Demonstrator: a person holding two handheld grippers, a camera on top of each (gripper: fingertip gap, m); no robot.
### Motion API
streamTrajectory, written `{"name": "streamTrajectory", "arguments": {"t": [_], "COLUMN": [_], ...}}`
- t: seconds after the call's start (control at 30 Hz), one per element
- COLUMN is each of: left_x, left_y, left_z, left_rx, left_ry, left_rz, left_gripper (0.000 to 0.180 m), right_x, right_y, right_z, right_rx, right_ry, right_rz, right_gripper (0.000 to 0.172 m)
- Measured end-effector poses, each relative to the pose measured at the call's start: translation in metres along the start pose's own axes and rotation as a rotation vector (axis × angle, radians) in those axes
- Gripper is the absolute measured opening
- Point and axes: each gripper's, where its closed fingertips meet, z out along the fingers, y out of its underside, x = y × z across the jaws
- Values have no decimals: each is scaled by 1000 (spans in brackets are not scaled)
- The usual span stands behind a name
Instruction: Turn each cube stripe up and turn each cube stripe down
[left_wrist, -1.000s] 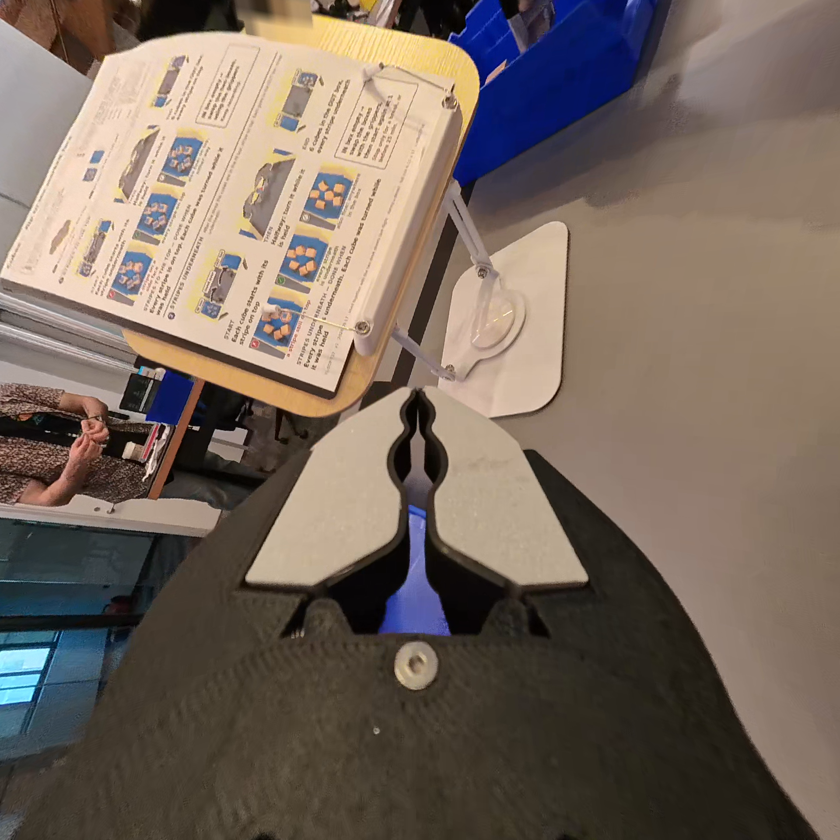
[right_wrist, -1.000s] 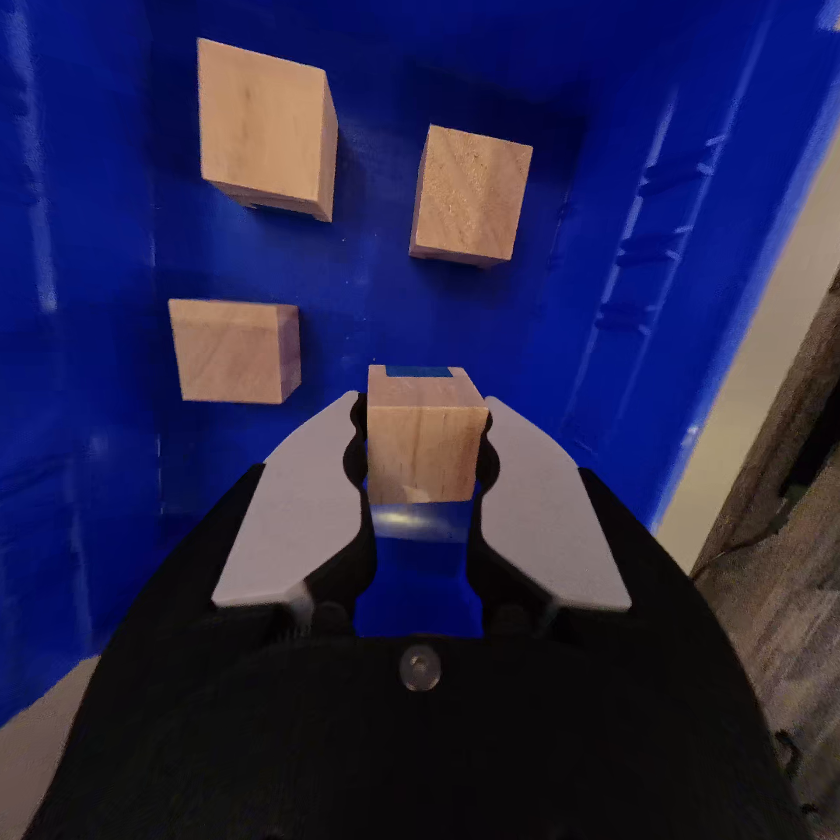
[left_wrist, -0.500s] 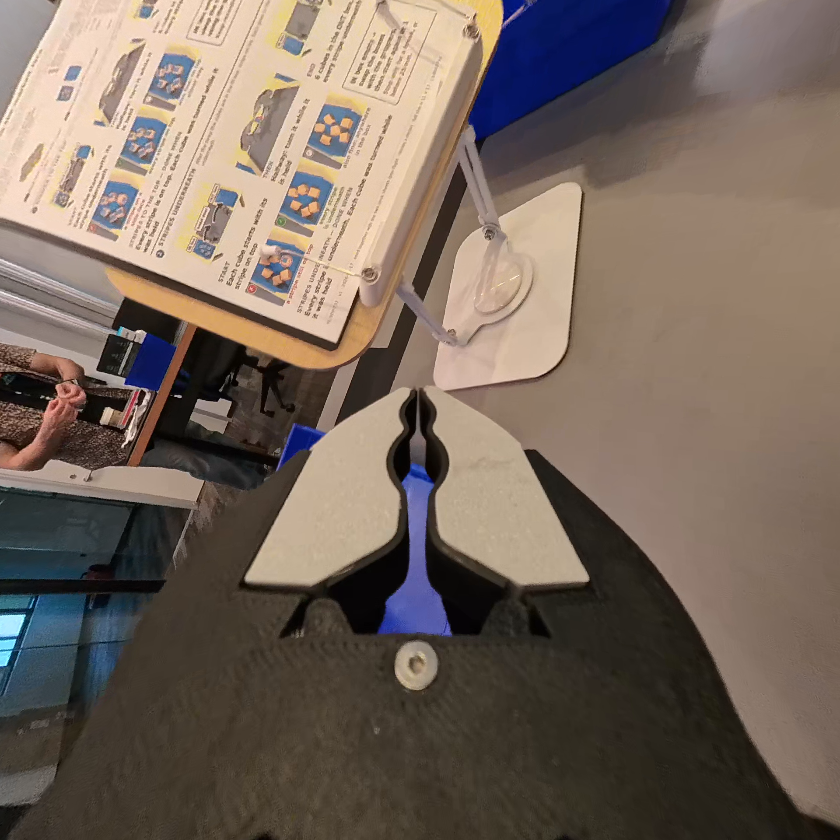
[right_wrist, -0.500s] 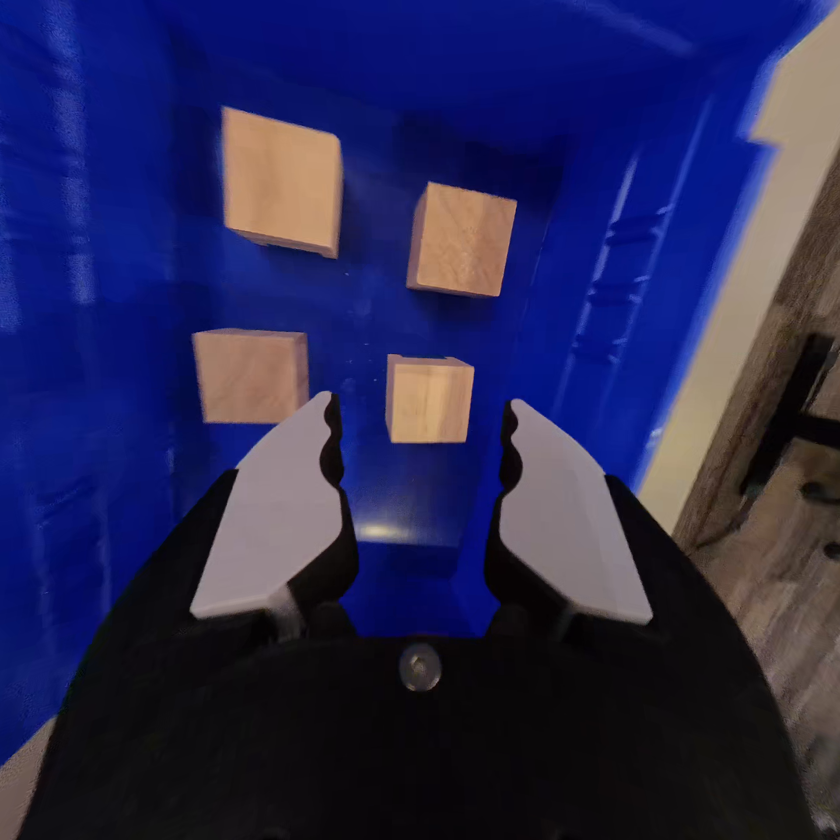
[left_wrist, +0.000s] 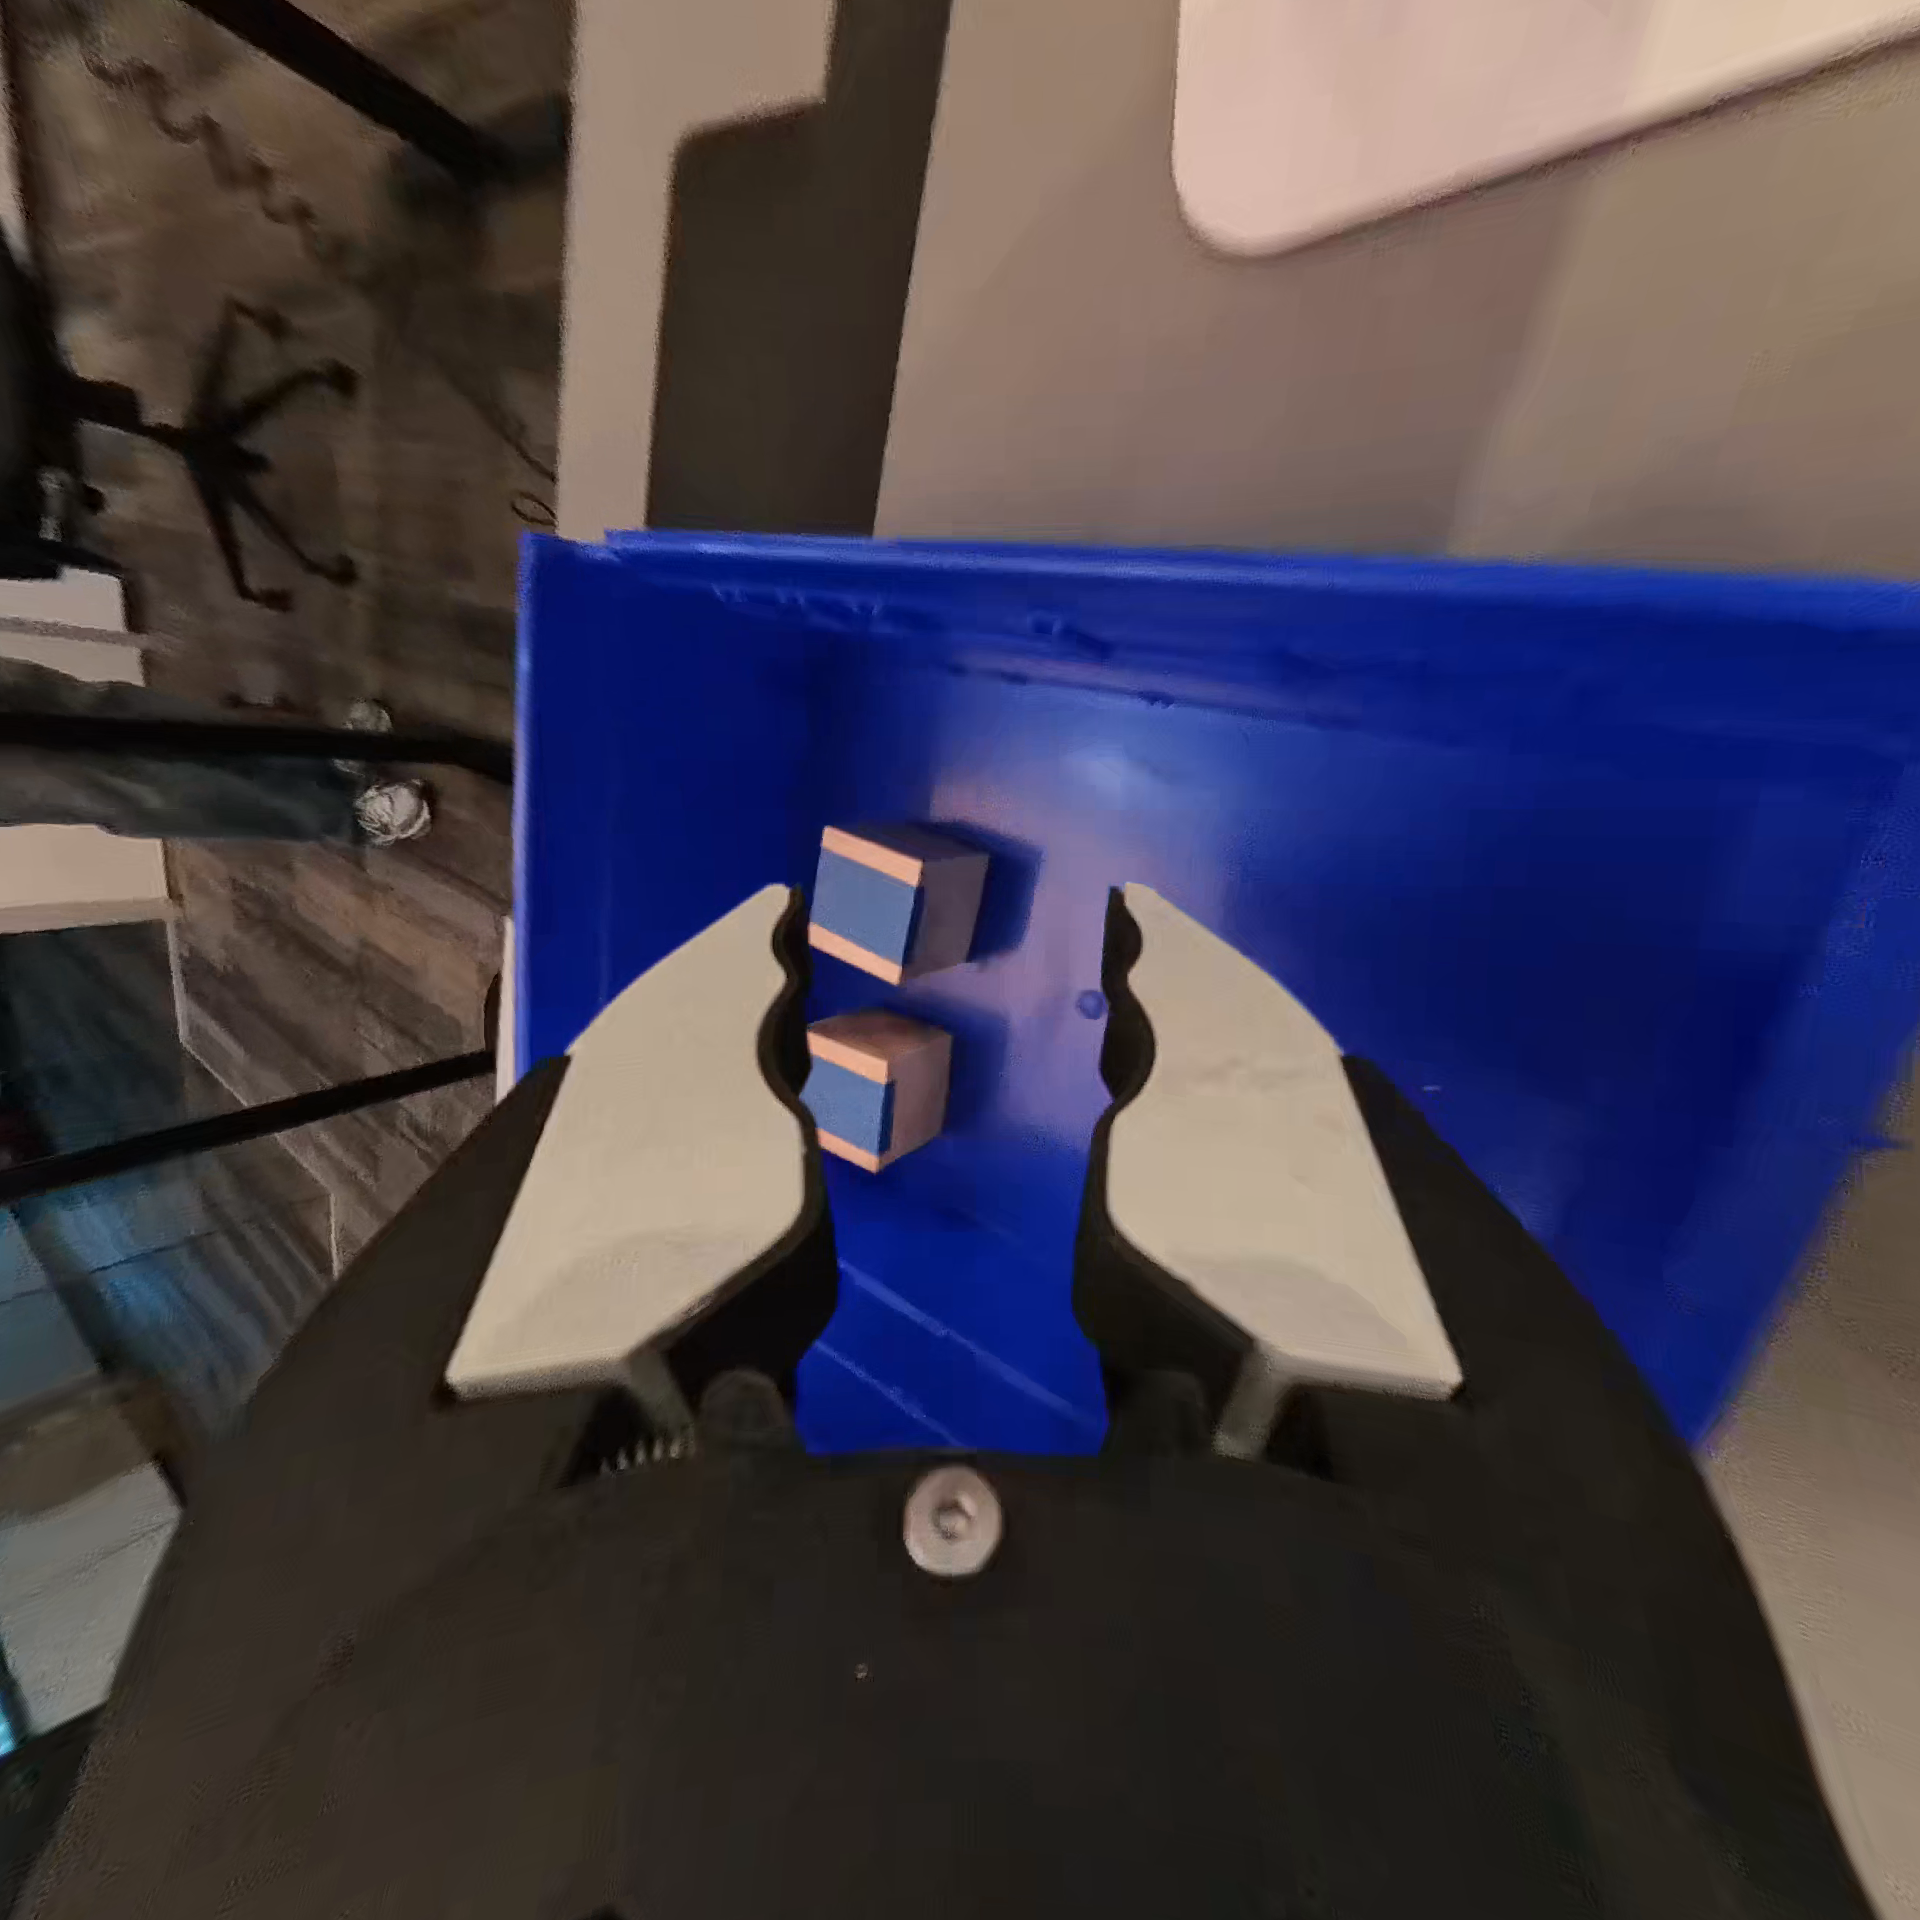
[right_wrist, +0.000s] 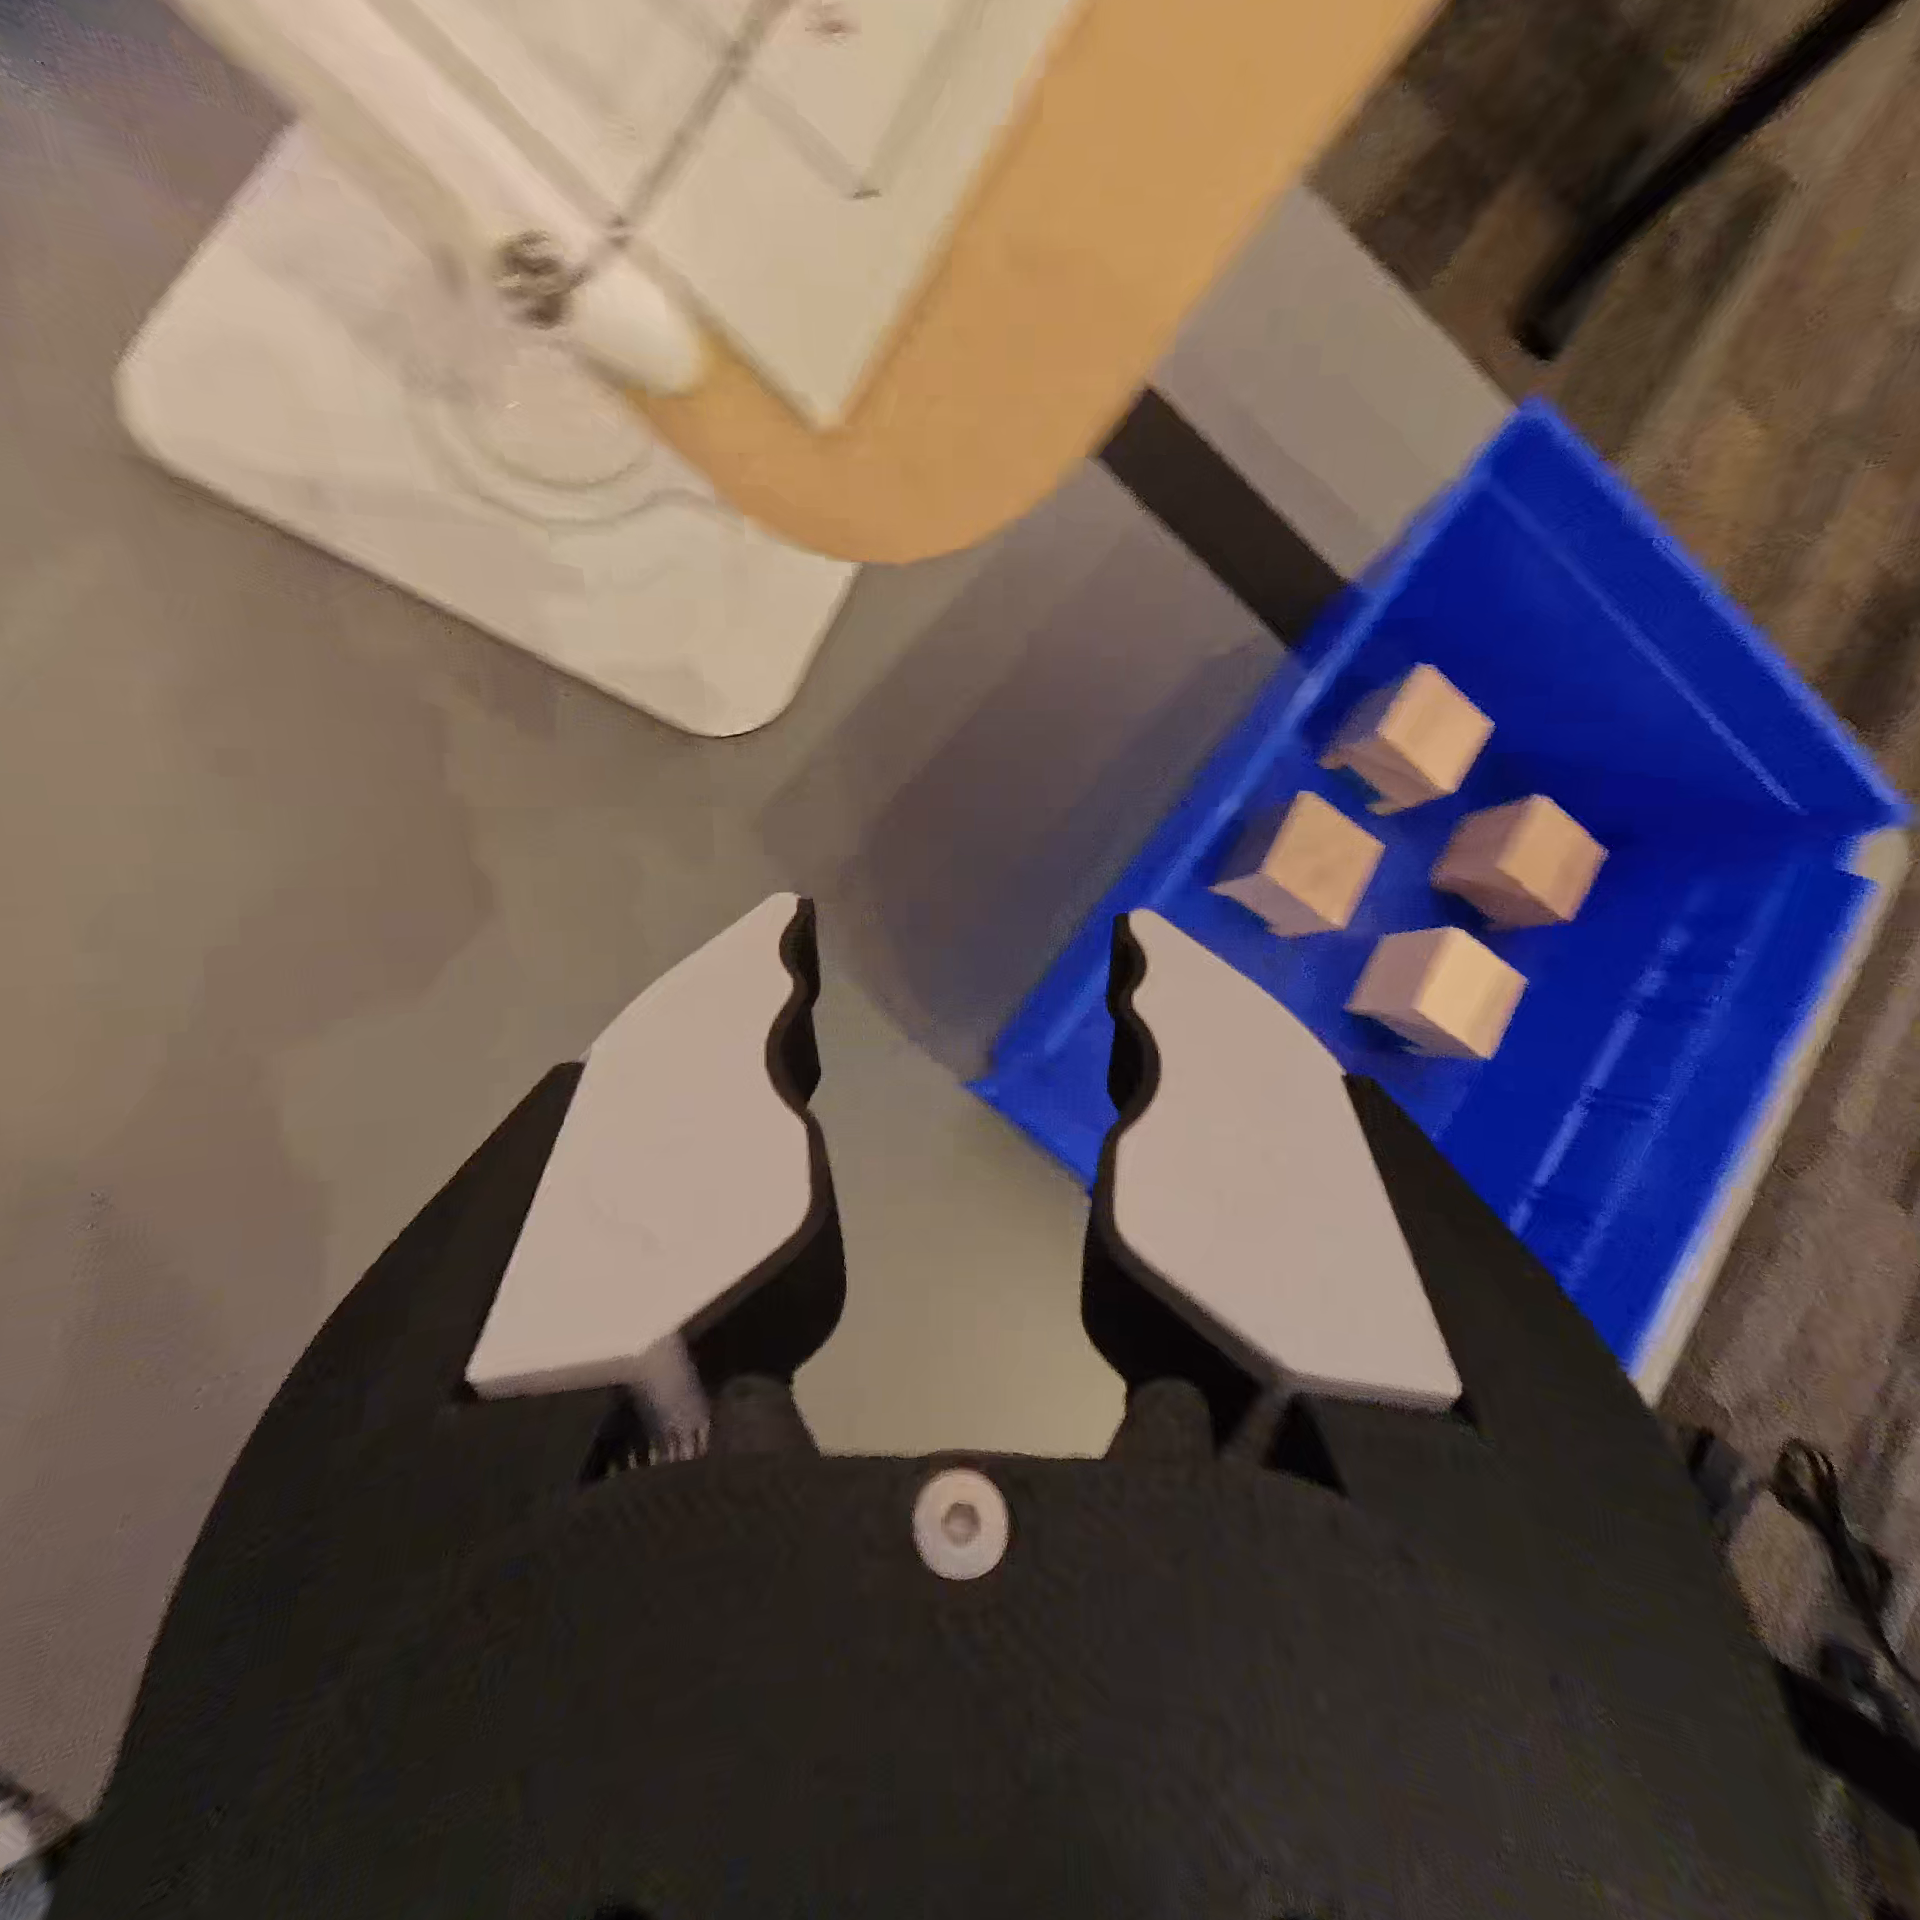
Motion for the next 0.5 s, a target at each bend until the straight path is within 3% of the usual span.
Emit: {"name": "streamTrajectory", "arguments": {"t": [0.13, 0.3, 0.5], "left_x": [-19, -23, -15], "left_y": [27, 47, 56], "left_z": [57, 92, 113], "left_rx": [-113, -215, -256], "left_ry": [92, 200, 331], "left_rz": [-22, -25, -71], "left_gripper": [67, 70, 50], "right_x": [-35, -51, -61], "right_y": [5, 6, 5], "right_z": [1, 0, 7], "right_rx": [9, 41, 40], "right_ry": [-72, -129, -154], "right_rz": [-43, -46, -76], "right_gripper": [55, 55, 55]}}
